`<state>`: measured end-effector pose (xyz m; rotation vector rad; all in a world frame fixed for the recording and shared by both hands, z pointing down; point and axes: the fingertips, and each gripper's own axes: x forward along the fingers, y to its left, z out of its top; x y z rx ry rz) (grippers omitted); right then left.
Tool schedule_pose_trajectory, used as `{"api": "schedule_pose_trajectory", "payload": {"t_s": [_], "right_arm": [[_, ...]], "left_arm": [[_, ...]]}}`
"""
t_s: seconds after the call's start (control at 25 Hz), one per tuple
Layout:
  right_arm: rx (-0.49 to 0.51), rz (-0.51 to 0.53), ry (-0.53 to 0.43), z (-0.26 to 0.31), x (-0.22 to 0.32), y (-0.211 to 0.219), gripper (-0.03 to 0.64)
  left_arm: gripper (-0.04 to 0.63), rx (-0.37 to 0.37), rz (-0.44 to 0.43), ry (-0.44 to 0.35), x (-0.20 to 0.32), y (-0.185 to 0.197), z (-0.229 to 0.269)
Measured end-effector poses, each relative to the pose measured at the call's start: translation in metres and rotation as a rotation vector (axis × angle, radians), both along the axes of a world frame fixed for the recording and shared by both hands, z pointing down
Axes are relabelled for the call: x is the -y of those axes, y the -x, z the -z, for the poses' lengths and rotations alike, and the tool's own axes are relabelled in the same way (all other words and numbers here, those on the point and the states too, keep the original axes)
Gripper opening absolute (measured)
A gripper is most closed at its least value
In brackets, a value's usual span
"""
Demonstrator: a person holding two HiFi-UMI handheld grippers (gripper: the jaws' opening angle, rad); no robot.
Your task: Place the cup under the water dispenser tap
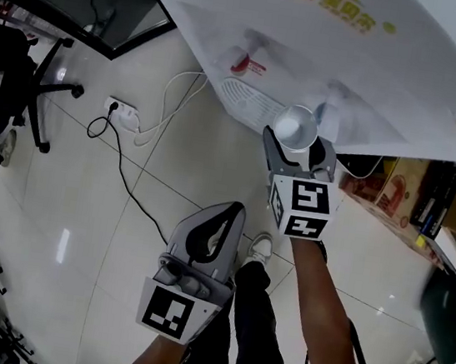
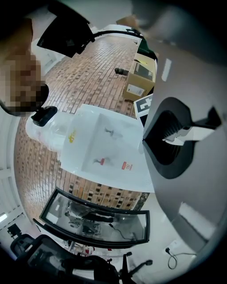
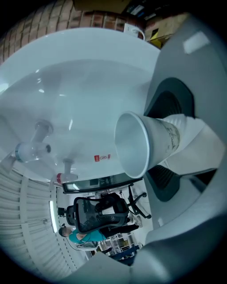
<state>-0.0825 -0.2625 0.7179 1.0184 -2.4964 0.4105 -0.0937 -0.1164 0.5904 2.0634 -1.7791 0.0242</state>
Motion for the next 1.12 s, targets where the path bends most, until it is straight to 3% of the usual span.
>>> {"api": "schedule_pose_trajectory", "payload": {"t_s": [0.64,1.12], "right_arm": [[-0.004,0.026,0.022,0.009,-0.024,-0.020,0.357],[-0.004,0.102,0.030,0.110,-0.086,-0.031,0.331]], "left_arm": [[-0.008,-0.005,-0.024,-0.013,-0.005,-0.003,0.012],[-0.008,-0.028,-0.024,-0.082,-0.026,-0.006,0.090]]}}
